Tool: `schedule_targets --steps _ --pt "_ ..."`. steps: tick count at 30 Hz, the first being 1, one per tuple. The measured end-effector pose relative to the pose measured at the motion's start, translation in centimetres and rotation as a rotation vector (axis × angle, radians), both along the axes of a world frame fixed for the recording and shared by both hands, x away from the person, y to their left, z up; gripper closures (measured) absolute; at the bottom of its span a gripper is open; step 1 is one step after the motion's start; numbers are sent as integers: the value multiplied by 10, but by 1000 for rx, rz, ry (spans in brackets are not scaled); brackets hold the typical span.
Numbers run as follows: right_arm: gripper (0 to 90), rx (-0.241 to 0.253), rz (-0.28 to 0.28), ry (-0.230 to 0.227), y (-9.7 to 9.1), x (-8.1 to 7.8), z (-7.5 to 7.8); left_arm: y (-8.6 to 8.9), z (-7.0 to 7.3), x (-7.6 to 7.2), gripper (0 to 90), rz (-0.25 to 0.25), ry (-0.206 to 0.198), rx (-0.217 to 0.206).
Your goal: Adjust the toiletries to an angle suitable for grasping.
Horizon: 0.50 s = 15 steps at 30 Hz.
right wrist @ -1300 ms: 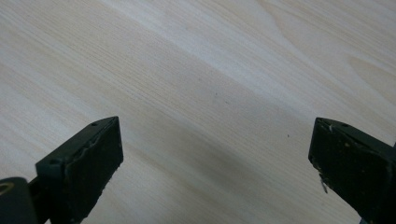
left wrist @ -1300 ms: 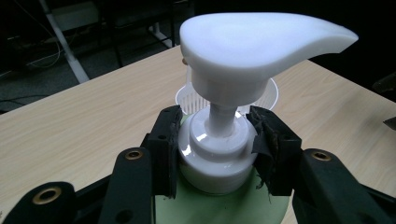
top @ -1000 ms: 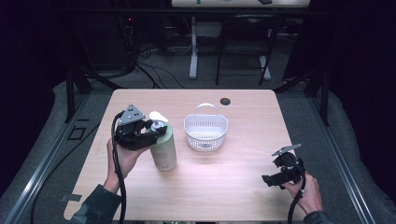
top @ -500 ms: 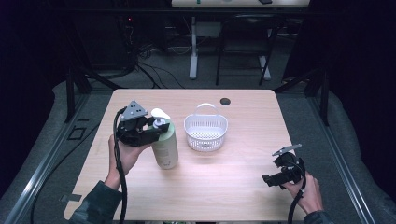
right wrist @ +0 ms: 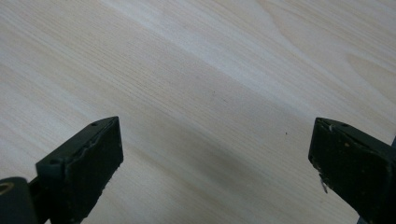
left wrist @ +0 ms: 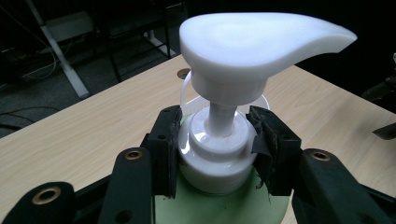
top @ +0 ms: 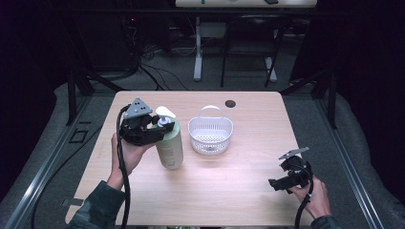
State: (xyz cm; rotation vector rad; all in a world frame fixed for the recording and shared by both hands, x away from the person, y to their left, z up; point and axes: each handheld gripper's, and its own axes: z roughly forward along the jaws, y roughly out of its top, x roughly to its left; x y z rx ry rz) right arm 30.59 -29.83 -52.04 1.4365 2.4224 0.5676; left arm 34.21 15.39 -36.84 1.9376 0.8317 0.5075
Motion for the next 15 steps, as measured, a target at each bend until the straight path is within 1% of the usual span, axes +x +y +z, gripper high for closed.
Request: schedule_targets --steps 15 --pt "25 -5 0 -1 -1 0 0 -4 9 3 555 -13 -5 5"
